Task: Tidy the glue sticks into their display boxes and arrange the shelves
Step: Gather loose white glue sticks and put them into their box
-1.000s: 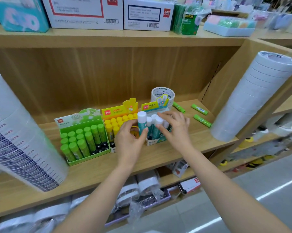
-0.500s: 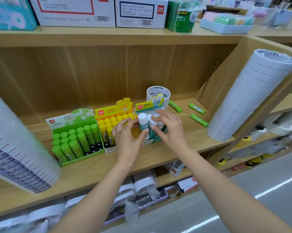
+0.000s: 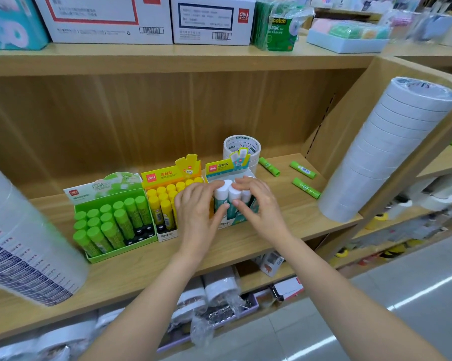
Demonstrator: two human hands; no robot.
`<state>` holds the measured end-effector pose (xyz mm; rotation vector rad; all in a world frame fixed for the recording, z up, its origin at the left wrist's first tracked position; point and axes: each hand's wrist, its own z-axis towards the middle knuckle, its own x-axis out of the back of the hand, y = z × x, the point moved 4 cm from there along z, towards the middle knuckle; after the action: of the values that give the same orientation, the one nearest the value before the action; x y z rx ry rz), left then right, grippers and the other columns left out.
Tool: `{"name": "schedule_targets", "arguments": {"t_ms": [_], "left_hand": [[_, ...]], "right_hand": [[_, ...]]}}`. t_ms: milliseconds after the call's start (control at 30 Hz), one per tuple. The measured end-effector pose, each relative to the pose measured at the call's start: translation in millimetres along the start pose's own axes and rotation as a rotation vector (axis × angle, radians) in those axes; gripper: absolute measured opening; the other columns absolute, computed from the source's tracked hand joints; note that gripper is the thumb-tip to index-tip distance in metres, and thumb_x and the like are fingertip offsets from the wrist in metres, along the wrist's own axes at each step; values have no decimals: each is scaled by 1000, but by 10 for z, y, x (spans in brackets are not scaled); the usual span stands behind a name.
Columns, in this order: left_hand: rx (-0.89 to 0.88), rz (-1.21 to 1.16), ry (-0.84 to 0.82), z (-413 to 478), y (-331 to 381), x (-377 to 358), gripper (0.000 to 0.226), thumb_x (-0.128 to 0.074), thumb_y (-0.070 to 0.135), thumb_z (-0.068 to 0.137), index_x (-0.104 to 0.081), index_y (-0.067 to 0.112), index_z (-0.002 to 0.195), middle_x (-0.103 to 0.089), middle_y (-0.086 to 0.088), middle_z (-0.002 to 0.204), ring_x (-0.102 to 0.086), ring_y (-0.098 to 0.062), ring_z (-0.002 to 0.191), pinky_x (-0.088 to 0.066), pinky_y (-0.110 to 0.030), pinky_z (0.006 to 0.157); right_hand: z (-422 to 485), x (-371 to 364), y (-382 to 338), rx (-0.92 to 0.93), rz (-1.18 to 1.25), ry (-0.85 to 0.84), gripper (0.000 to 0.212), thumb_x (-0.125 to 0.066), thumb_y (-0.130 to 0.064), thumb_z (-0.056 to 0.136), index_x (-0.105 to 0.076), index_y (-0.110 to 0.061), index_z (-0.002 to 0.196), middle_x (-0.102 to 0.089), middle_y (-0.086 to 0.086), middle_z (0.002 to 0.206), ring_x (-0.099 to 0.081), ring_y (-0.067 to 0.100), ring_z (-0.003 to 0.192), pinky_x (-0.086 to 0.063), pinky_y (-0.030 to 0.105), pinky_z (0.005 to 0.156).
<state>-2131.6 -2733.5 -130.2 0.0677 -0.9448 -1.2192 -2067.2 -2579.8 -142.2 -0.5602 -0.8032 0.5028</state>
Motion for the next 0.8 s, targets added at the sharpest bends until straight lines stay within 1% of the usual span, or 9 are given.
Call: {"name": "schedule_targets", "arguments": {"t_ms": [100, 167, 367, 500, 633, 667, 733, 800], "left_hand": [[4, 1, 18, 50, -42, 29, 38, -78, 31, 81, -64, 23, 115, -66, 8, 103, -53, -17, 103, -27, -29, 87], [-29, 12, 10, 70, -24, 28, 38, -80, 28, 78, -66, 22, 113, -67, 8, 102, -55, -18, 103, -27, -29, 87], [-82, 39, -10, 106, -33, 34, 32, -79, 29, 77, -68, 19, 105, -68, 7, 97, -58, -20, 99, -28, -30, 86], [-76, 12, -18, 116, -8, 33, 31, -82, 27, 73, -68, 17, 99, -69, 7, 95, -59, -20, 96, -29, -29, 84], [-53, -9, 23, 114, -19, 34, 32, -81, 31, 68, -65, 16, 91, -67, 6, 90, -55, -20, 91, -31, -33, 79], [-29, 2, 31, 111, -28, 25, 34, -83, 31, 67, -64, 15, 90, -66, 5, 89, -54, -21, 90, -32, -34, 77], [-5, 72, -5, 96, -23, -24, 39, -87, 29, 64, -62, 16, 91, -65, 4, 88, -53, -25, 92, -34, -37, 77], [-41, 157, -46, 56, -5, -75, 41, -88, 28, 65, -61, 16, 94, -64, 2, 92, -51, -28, 97, -34, -37, 78]], "right_hand": [[-11, -12, 2, -6, -2, -2, 29, -59, -31, 92, -63, -18, 118, -62, -4, 123, -47, 15, 128, -40, 41, 105], [-13, -11, 1, -8, 0, -5, 29, -59, -31, 93, -62, -18, 119, -62, -3, 124, -47, 15, 129, -39, 42, 105], [-13, -7, 8, -19, 0, -21, 31, -58, -31, 93, -61, -17, 121, -61, -4, 126, -46, 16, 131, -39, 47, 106], [-13, -12, 19, -28, 0, -20, 31, -58, -31, 93, -61, -18, 122, -61, -5, 127, -46, 16, 131, -39, 49, 105], [-9, -8, 17, -26, 4, -17, 31, -59, -30, 93, -61, -19, 122, -61, -5, 126, -46, 15, 131, -39, 50, 104], [-9, -7, 16, -27, 5, -15, 31, -59, -30, 93, -61, -19, 121, -61, -5, 126, -46, 15, 130, -39, 50, 104], [-8, -8, 12, -26, 8, -10, 31, -59, -30, 93, -61, -19, 122, -61, -5, 126, -46, 15, 131, -39, 50, 104], [-6, -8, 12, -21, 10, -8, 30, -59, -28, 93, -60, -20, 122, -61, -5, 126, -46, 14, 131, -39, 50, 105]]}}
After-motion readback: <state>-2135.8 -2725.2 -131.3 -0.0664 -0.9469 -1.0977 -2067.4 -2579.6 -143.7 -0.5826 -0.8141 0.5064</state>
